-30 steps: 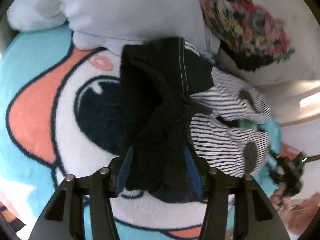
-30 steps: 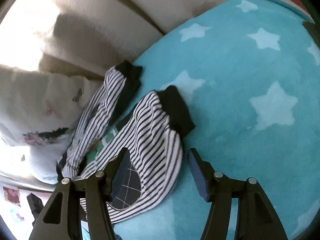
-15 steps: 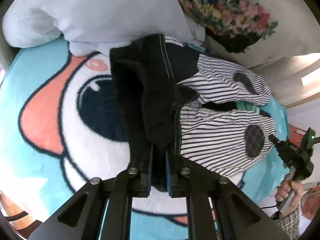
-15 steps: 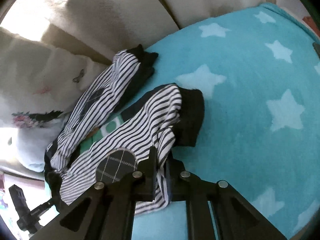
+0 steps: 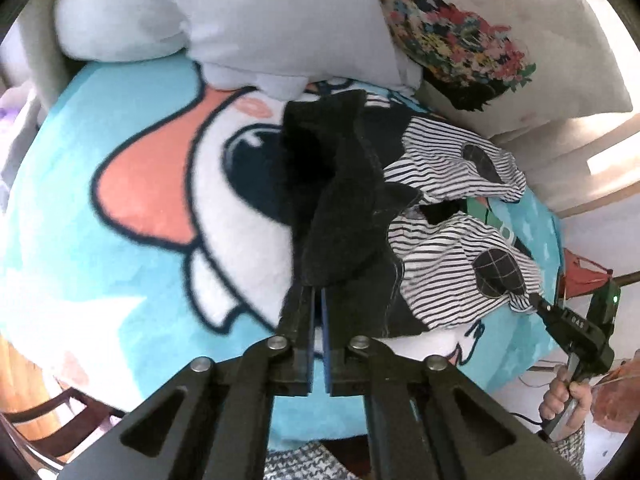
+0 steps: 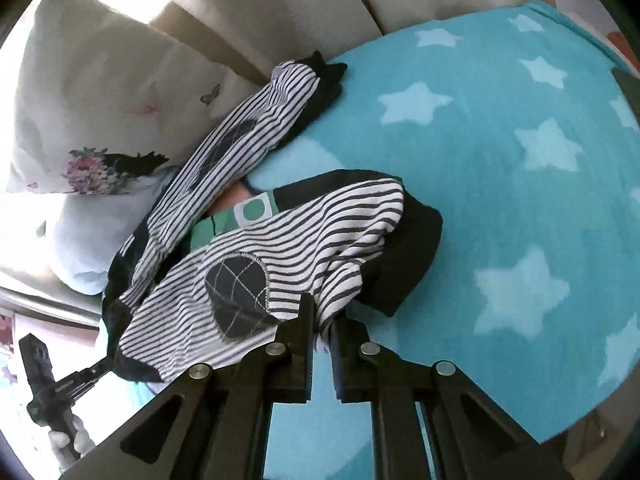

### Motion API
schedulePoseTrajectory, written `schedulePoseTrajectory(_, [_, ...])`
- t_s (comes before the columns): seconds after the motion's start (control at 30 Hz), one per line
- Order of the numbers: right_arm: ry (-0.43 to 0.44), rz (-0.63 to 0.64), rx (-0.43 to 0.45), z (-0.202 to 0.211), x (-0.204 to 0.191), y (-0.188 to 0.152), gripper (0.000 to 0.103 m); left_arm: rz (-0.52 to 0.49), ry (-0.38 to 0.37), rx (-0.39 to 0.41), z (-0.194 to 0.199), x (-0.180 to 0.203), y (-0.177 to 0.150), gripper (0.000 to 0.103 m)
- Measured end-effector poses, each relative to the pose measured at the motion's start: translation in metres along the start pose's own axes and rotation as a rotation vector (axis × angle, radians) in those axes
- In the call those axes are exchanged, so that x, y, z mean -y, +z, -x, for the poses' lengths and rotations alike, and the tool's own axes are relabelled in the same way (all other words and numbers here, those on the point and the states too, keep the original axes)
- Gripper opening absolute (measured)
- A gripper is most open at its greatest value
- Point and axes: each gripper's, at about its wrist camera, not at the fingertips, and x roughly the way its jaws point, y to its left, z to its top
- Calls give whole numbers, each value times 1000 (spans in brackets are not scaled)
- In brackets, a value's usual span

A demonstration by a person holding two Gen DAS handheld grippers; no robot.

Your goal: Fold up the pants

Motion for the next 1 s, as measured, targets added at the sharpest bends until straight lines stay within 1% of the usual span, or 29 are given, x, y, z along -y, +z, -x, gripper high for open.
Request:
schedulePoseTrajectory(0.1, [11,-5,4,13,5,-11,7,26,2,22,17,-18,-7,0])
schedulePoseTrajectory(0.2, [8,-2,20,23,3,-17,6,35,-47,40,22,-24,-6,1])
schedulePoseTrajectory(0.27, [-6,-3,31,25,3,-17,6,42,-66,28,15,-23,-4,10])
schedulePoseTrajectory(0.3, [-13,-11,33,25,5,-16,6,46,-80,23,11,-22,-4,27])
schedulePoseTrajectory(0.33, [-17,-24,33,23,7,-14,6,53,-98,22,6,-22,-4,46])
schedulePoseTrajectory(0.37, [-13,-38,32,21,10,-13,6,62,-109,24,0,-21,-3,51])
schedulePoseTrajectory(0.4, [-2,-49,31,18,12,-11,7,66,-110,27,-5,-20,-2,52])
schedulePoseTrajectory(0.47, [13,-66,37,17,15,-12,7,51,-84,29,-18,-15,1,53])
schedulePoseTrajectory(0.5, [24,-75,40,15,16,-12,7,34,-66,24,-25,-11,2,56])
schedulePoseTrajectory(0.53, [34,-81,41,13,17,-11,11,23,-49,15,-31,-8,4,62])
schedulePoseTrajectory(0.57, [31,-82,43,11,18,-11,22,18,-25,-2,-39,-4,5,63])
schedulePoseTrajectory(0.6, [19,-82,47,9,18,-10,31,17,-20,-17,-45,1,5,63])
schedulePoseTrajectory(0.63, [5,-82,51,6,18,-10,48,14,-19,-19,-49,5,6,63])
schedulePoseTrajectory(0.67, [-10,-78,56,3,18,-10,51,6,-2,-17,-52,10,6,63])
schedulePoseTrajectory(0.7, [-26,-73,55,-1,18,-10,51,-8,16,-18,-55,14,6,59])
schedulePoseTrajectory(0.73, [-51,-67,49,-6,17,-9,51,-33,25,-20,-56,20,7,29])
schedulePoseTrajectory(0.77, [-60,-62,51,-9,17,-8,51,-55,15,-32,-58,24,7,22])
schedulePoseTrajectory(0.8, [-67,-56,54,-11,17,-6,51,-53,9,-38,-57,24,7,23])
schedulePoseTrajectory(0.83, [-73,-55,53,-12,16,-4,38,-47,12,-33,-53,24,7,22])
schedulePoseTrajectory(0.87, [-67,-63,48,-14,16,-3,11,-44,10,-31,-49,23,7,22])
schedulePoseTrajectory(0.9, [-44,-74,36,-15,17,-1,8,-35,4,-28,-43,20,7,22])
schedulePoseTrajectory(0.93, [-33,-82,35,-13,16,-1,9,-26,-2,-26,-37,16,6,22])
schedulePoseTrajectory(1.0, [-33,-58,38,-8,10,-1,8,-9,-23,-19,-22,8,5,22])
